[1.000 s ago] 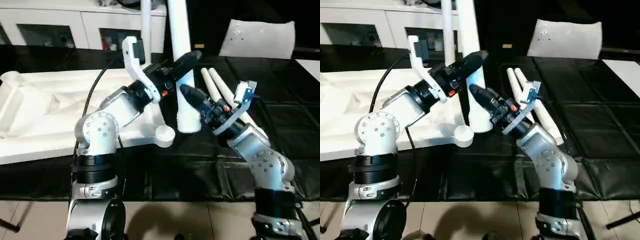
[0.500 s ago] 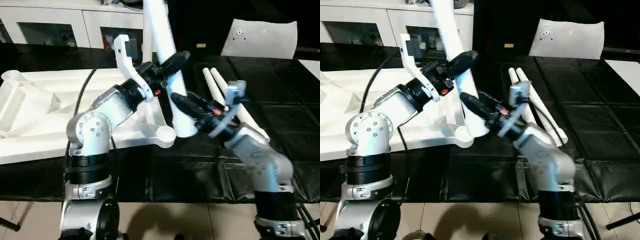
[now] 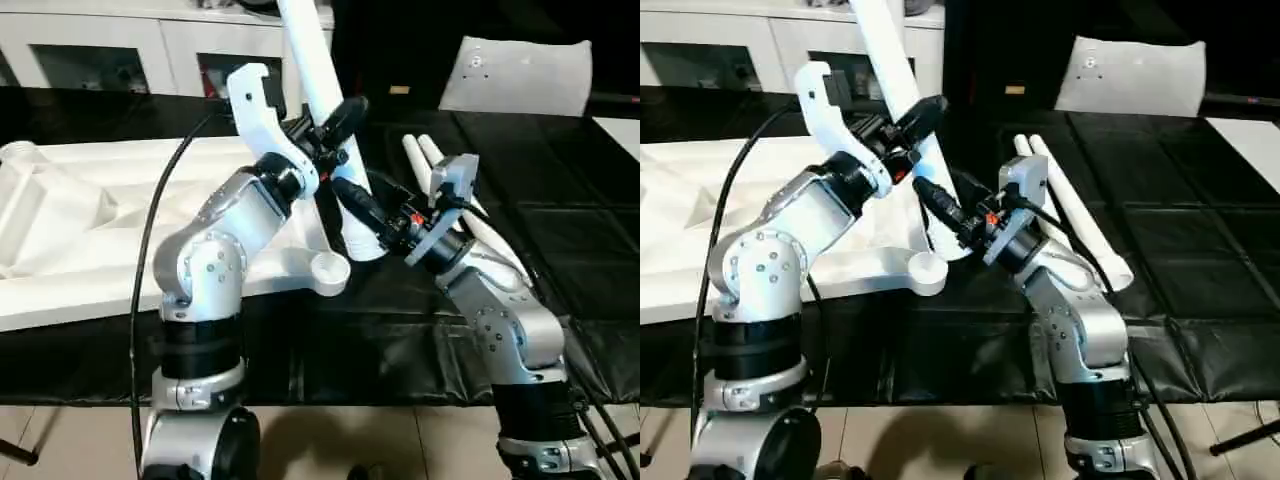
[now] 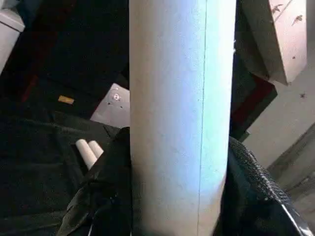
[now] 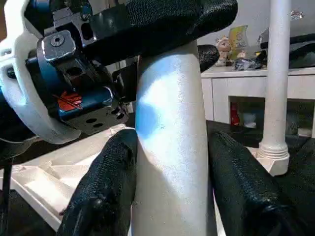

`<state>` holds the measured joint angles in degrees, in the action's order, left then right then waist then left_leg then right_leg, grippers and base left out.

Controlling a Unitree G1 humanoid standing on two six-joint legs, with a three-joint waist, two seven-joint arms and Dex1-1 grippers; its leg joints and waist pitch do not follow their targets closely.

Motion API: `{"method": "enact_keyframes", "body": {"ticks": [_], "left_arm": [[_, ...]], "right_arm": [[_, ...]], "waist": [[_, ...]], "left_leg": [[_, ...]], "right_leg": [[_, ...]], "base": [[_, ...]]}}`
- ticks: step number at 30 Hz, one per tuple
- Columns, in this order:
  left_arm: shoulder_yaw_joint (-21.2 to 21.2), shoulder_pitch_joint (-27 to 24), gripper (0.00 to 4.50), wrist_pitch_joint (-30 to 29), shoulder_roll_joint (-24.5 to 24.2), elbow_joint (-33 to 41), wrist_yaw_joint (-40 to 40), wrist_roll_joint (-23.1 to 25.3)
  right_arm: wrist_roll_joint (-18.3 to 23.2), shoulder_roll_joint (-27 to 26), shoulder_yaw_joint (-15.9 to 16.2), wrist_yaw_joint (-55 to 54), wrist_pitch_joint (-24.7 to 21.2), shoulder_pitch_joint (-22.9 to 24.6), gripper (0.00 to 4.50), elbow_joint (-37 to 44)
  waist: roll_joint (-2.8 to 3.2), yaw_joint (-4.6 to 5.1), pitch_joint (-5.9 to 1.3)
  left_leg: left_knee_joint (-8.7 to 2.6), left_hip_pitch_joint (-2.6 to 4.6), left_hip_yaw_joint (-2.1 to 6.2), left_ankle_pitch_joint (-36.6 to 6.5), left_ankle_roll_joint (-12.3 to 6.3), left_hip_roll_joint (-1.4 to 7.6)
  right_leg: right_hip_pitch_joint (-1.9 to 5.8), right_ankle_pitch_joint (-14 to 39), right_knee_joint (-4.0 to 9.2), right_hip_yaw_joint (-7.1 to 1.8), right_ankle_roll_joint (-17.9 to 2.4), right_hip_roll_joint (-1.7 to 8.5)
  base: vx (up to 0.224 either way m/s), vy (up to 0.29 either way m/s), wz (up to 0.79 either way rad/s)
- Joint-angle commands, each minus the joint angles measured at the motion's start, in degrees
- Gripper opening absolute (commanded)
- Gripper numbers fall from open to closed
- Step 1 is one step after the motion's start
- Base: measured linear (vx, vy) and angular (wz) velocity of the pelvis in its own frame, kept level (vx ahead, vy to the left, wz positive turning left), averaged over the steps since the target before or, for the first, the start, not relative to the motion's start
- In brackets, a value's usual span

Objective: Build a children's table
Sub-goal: Pick table leg

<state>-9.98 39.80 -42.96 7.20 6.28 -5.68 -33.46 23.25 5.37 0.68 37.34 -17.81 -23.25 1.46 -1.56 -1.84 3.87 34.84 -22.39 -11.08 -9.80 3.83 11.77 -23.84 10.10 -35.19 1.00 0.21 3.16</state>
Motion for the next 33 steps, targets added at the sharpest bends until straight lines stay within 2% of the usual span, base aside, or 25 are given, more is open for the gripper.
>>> {"method": "enact_keyframes", "body": {"ticks": [1,4,5,6,8,13,15,19,21,22,24,25,26,27,33], "left_arm": [[1.85,-0.48,1.85,0.18,0.59,0.2,2.45,2.25],[1.69,-0.36,1.85,0.49,0.12,0.31,2.55,2.72],[1.72,-0.36,1.85,0.54,-0.02,0.27,2.45,2.76],[1.82,-0.36,1.85,0.69,-0.43,0.17,2.15,2.87],[1.88,-0.38,1.85,1.28,-1.45,-0.31,1.66,3.29],[0.54,0.55,1.85,2.23,-6.48,-2.99,-2.83,2.92],[0.23,0.81,1.85,2.15,-7.91,-3.76,-4.21,2.87],[0.13,0.99,1.85,0.17,-10.89,-4.51,-9.8,0.19],[-0.59,1.22,1.85,-1.49,-12.51,-4.87,-13.72,-2.68],[-0.93,1.54,1.85,-2.89,-13.71,-5.1,-16.63,-4.84],[-0.91,1.81,1.85,-3.58,-14.52,-5.39,-18.45,-6.04],[-0.94,2.07,1.85,-4.16,-15.04,-5.55,-19.86,-7.01],[-1.05,2.55,1.85,-5.09,-15.88,-5.89,-22.43,-8.66],[-1.14,2.77,1.85,-5.52,-16.22,-6.06,-23.61,-9.37],[1.37,4.62,1.85,-7.8,-19.8,-6.82,-34.73,-12.6]], "right_arm": [[-2.09,0.16,2.22,-0.76,2.16,-0.56,1.84,0.5],[-2.3,-0.06,2.16,-1.43,2.1,-0.55,1.84,0.35],[-2.2,-0.09,2.1,-1.44,2.03,-0.56,2.19,0.35],[-1.92,-0.17,1.92,-1.45,1.82,-0.6,2.19,0.33],[-0.74,-0.37,1.38,-1.14,1.27,-0.76,2.54,0.4],[5.48,1.6,-2.34,0.62,-3.87,-1.83,3.02,2.25],[7.1,2.49,-3.46,1.14,-5.18,-2.15,3.18,2.62],[10.96,4.14,-5.99,1.88,-8.63,-3.11,3.45,3.1],[13.12,5.75,-7.13,3.0,-11.01,-4.0,3.65,3.05],[14.21,7.78,-6.98,4.54,-14.16,-4.65,3.7,2.96],[14.53,9.29,-6.42,5.67,-15.96,-4.99,3.81,2.93],[14.54,10.49,-5.81,6.66,-17.34,-5.29,3.97,2.79],[14.29,12.57,-4.49,8.55,-19.19,-5.73,3.97,2.56],[14.1,13.49,-3.85,9.45,-19.88,-5.91,4.1,2.46],[15.4,17.34,-0.48,14.98,-23.66,-7.12,4.1,1.85]], "waist": [[-0.5,0.02,-4.33],[-0.51,0.06,-4.38],[-0.48,0.04,-4.37],[-0.5,0.04,-4.39],[-0.5,0.06,-4.35],[-0.61,0.09,-4.37],[-0.43,0.06,-4.44],[-0.43,-0.16,-4.56],[-0.61,-0.22,-4.58],[-0.6,-0.28,-4.52],[-0.56,-0.36,-4.47],[-0.88,-0.34,-4.48],[-0.85,-0.42,-4.5],[-0.82,-0.52,-4.48],[-0.98,-0.61,-4.52]], "left_leg": [[-3.54,0.82,0.58,-11.0,-1.23,0.59],[-3.5,0.81,0.56,-10.96,-1.17,0.57],[-3.52,0.86,0.57,-10.95,-1.19,0.6],[-3.49,0.82,0.58,-10.78,-1.28,0.58],[-3.57,0.85,0.62,-11.07,-1.24,0.63],[-3.53,0.93,0.58,-10.87,-1.44,0.48],[-3.57,1.04,0.63,-10.39,-1.29,0.5],[-3.54,1.2,0.49,-8.96,-1.25,0.55],[-3.44,1.26,0.34,-8.68,-1.31,0.51],[-3.46,1.18,0.3,-8.26,-1.4,0.46],[-3.4,1.17,0.28,-8.24,-1.22,0.47],[-3.38,1.14,0.25,-8.19,-1.26,0.39],[-3.39,1.1,0.24,-7.83,-1.21,0.45],[-3.37,1.13,0.24,-7.9,-1.1,0.44],[-3.3,1.23,0.24,-7.99,-1.05,0.55]], "right_leg": [[2.66,16.32,4.84,-1.27,-6.68,2.63],[2.66,15.89,4.77,-1.29,-6.52,2.59],[2.63,15.82,4.76,-1.29,-6.52,2.6],[2.66,15.62,4.73,-1.3,-6.46,2.62],[2.61,16.15,4.74,-1.27,-6.2,2.59],[2.66,15.64,4.74,-1.26,-6.03,2.48],[2.66,15.44,4.58,-1.27,-6.12,2.43],[2.65,13.15,4.23,-1.35,-7.43,2.54],[2.7,12.35,4.14,-1.35,-8.28,2.56],[2.72,12.38,4.1,-1.35,-8.68,2.57],[2.71,12.59,4.1,-1.34,-8.81,2.57],[2.83,12.94,4.14,-1.3,-8.75,2.56],[2.86,12.91,4.08,-1.38,-8.74,2.66],[2.89,13.6,4.12,-1.35,-8.7,2.71],[2.82,15.13,4.15,-1.4,-8.71,2.87]], "base": [[0.0,0.0,0.0],[0.0,0.0,0.0],[0.0,0.0,0.0],[0.0,0.0,0.0],[0.0,0.0,0.0],[0.0,0.0,0.0],[0.0,0.0,0.0],[0.0,0.0,0.0],[0.0,0.0,0.0],[0.0,0.0,0.0],[0.0,0.0,0.0],[0.0,0.0,0.0],[0.0,0.0,0.0],[0.0,0.0,0.0],[0.0,0.0,0.0]]}}
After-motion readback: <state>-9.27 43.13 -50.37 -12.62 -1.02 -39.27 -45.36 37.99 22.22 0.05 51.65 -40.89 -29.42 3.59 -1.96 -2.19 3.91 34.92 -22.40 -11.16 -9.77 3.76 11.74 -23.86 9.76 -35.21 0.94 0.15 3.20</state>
